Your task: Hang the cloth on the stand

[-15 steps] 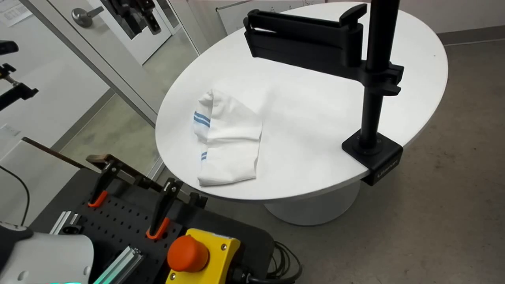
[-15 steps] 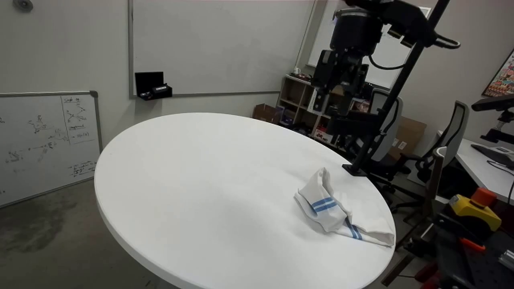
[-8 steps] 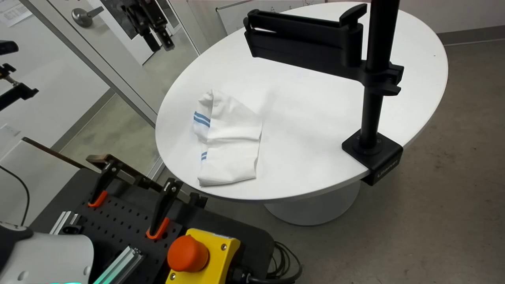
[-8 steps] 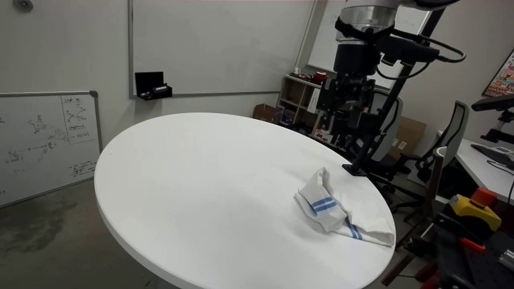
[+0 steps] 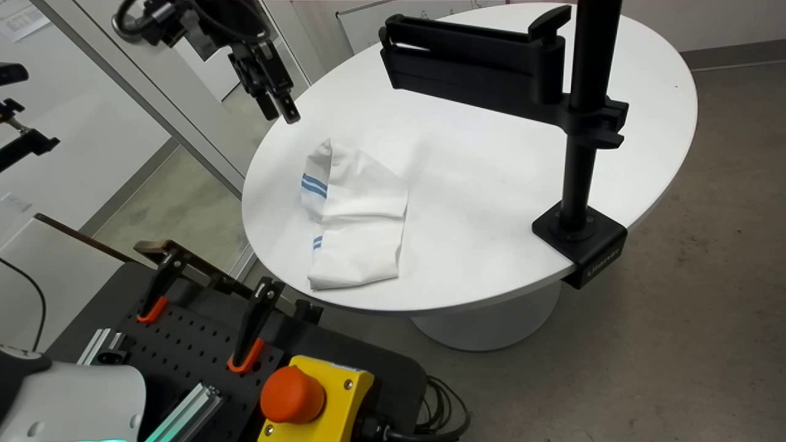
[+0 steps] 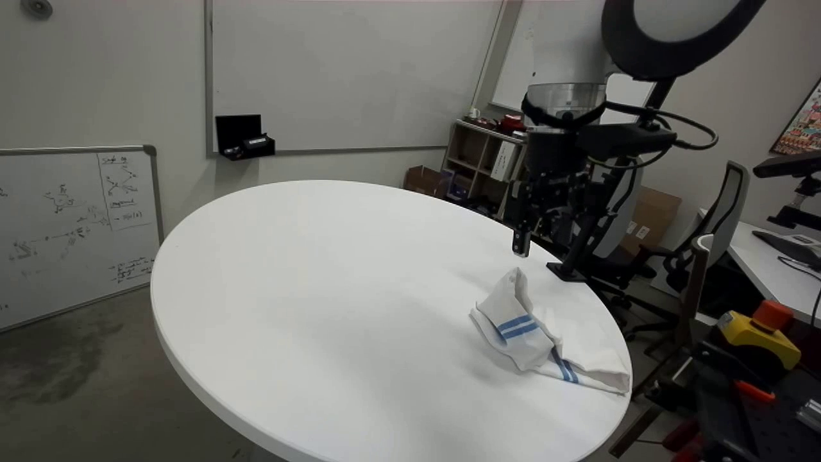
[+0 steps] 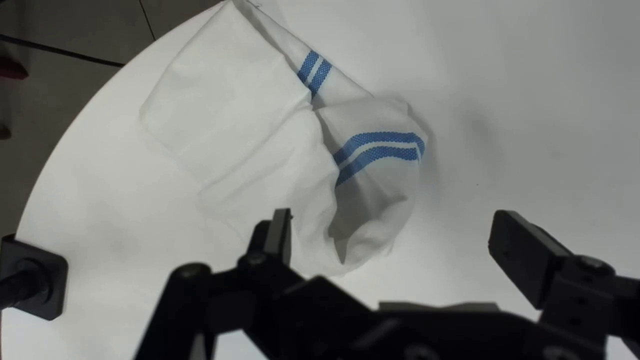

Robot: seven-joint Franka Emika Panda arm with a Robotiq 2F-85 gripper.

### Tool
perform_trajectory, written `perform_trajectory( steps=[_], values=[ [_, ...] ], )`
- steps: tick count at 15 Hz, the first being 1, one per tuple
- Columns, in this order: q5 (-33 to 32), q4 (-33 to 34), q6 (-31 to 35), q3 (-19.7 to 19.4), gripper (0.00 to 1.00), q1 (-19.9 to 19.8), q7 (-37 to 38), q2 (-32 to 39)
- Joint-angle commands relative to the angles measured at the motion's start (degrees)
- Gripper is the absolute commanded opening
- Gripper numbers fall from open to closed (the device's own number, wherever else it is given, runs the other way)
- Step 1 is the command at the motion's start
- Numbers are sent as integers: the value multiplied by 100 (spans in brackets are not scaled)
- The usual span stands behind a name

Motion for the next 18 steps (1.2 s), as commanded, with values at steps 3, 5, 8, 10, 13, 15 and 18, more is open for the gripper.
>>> perform_trajectory(
  steps=[3,5,8,10,13,15,18],
  values=[
    [36,192,865,-172,100,99,53,714],
    [47,232,1193,-211,100,142,4,900],
    [-16,312,1465,-323,100,274,51,1127],
    [-26,363,1503,-415,100,365,80,1234],
    [-52,413,1477,-568,100,482,130,1323],
    [-65,422,1475,-666,100,544,169,1351],
    [-35,457,1465,-765,73,589,206,1408]
  ],
)
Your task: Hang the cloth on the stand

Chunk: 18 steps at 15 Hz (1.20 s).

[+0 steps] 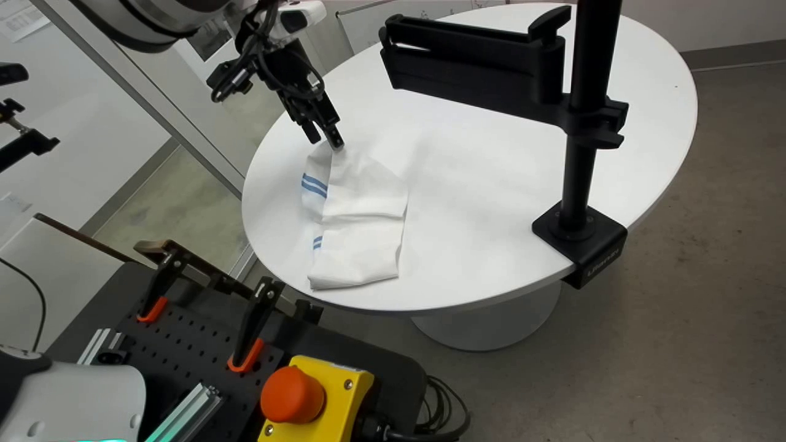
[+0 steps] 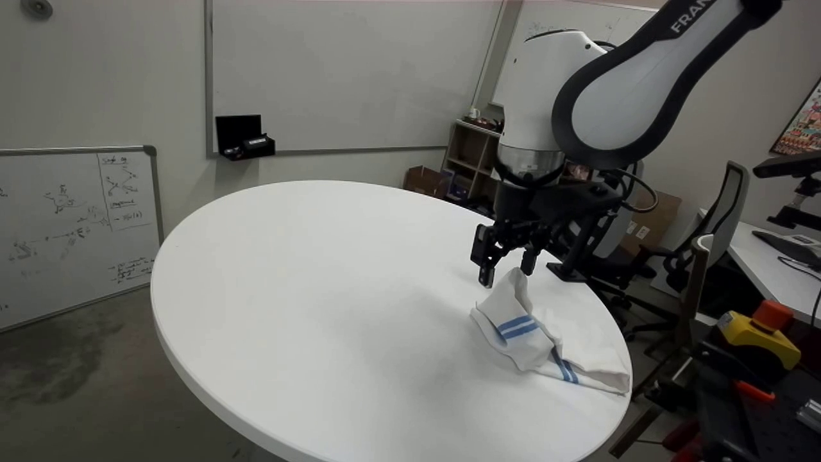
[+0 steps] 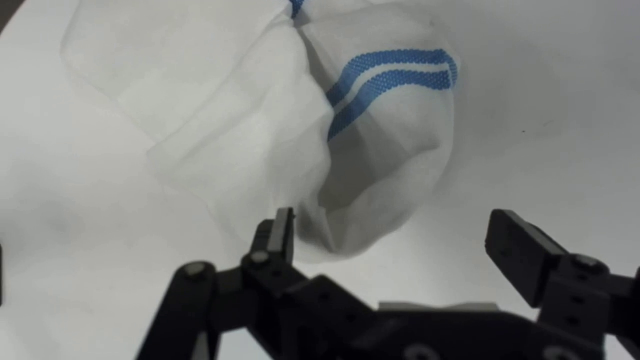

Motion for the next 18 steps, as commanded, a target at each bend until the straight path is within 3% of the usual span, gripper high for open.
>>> perform_trajectory(
  steps=[1,2,4,11,18],
  values=[
    [-29,129,36,-180,72,167,210,140],
    [-12,140,28,-187,70,166,218,149],
    [19,143,15,-192,56,161,250,155],
    [64,137,3,-193,2,147,341,158],
    [618,1,-257,27,1,-86,30,-355]
  ],
)
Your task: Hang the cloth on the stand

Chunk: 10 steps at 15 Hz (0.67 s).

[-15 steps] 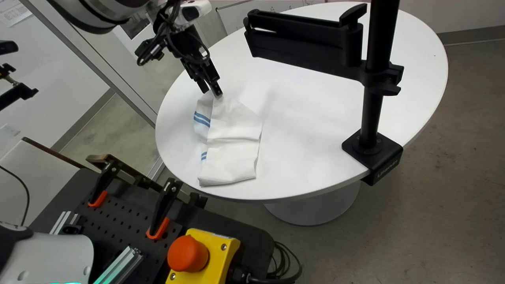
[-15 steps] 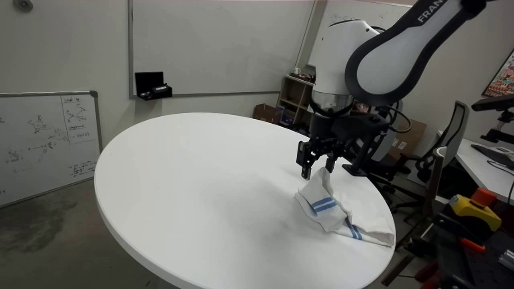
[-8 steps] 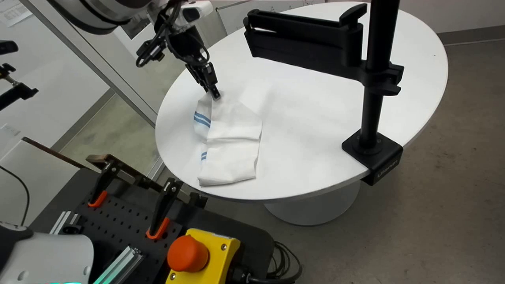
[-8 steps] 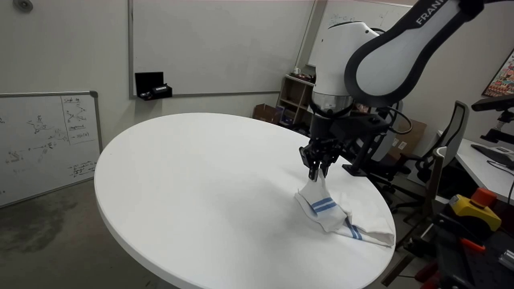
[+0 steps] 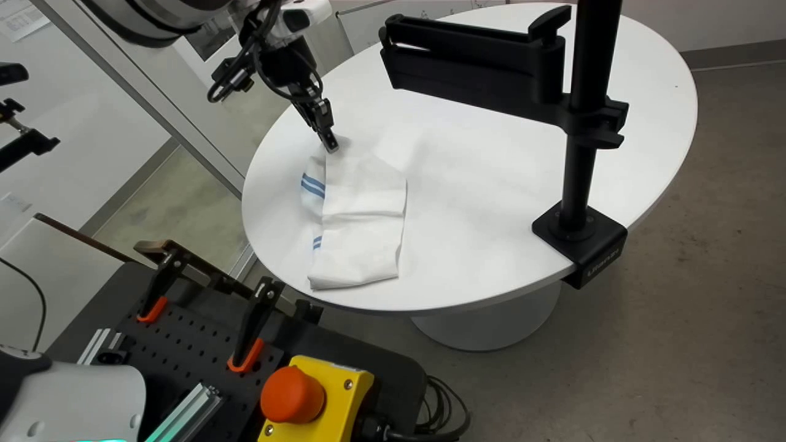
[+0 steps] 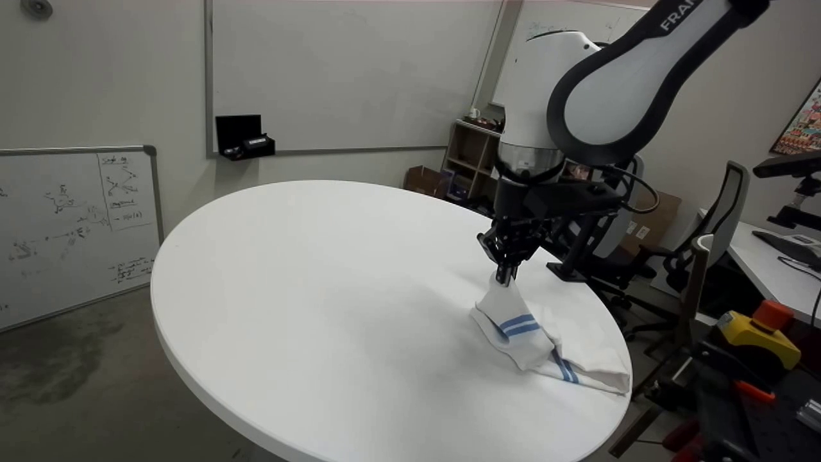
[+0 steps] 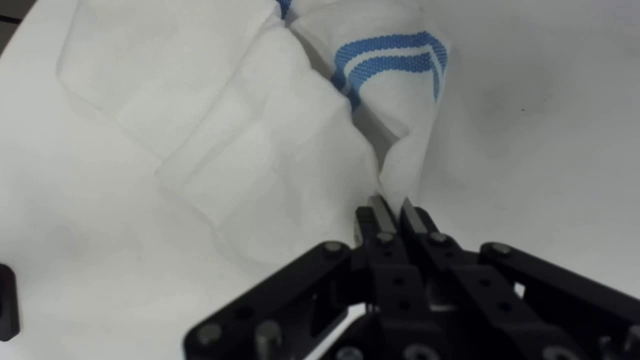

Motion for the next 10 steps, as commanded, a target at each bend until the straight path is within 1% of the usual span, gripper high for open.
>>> perform_trajectory(
  steps=[1,4,10],
  values=[
    [412,-80,-275,133,1,-127,-221,-482],
    [630,-236,-623,191,1,-241,-430,-1105],
    [467,-328,-1791,218,1,-418,-493,-2222]
  ],
)
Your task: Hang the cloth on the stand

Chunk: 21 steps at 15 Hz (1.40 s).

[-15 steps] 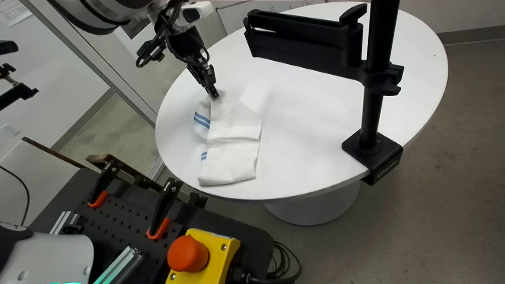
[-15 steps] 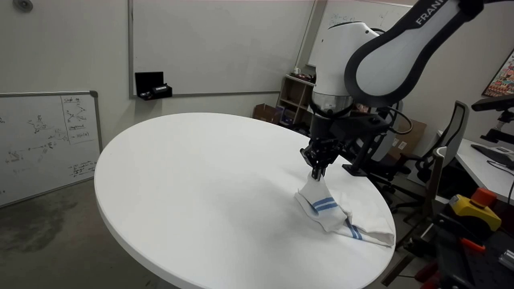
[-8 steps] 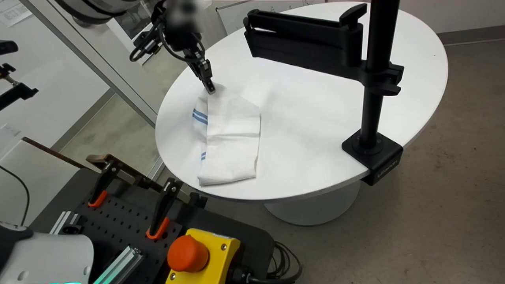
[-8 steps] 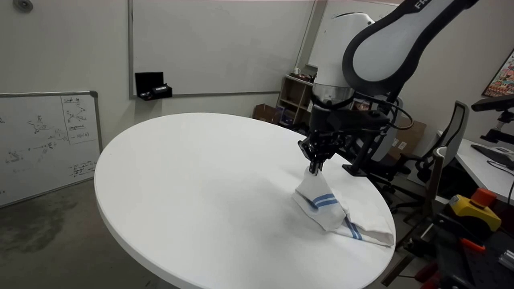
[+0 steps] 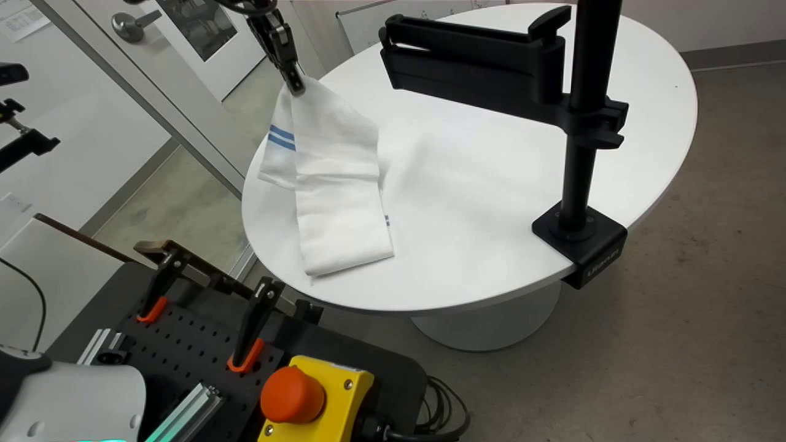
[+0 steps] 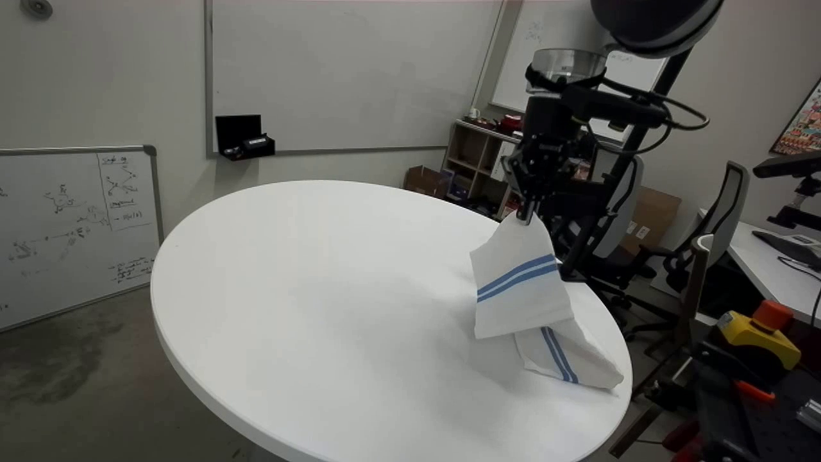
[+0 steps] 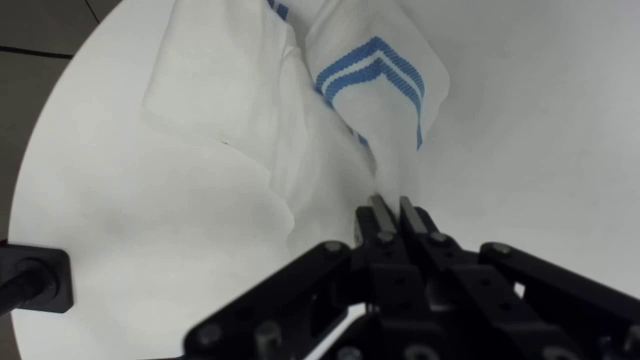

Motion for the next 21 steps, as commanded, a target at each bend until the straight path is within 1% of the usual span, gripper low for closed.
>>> perform_trajectory(
  steps=[1,5,9,13,16,21],
  values=[
    [-37,-252,-665,131,1,-197,-250,-851],
    [-4,-301,-1305,206,1,-394,-716,-1519],
    [74,-265,-1652,183,1,-614,-1101,-2175],
    [154,-196,-1712,119,1,-845,-1363,-2733],
    [229,-102,-1602,66,1,-1003,-1434,-3095],
    [387,290,-1563,-12,1,-1172,-1469,-3344]
  ],
)
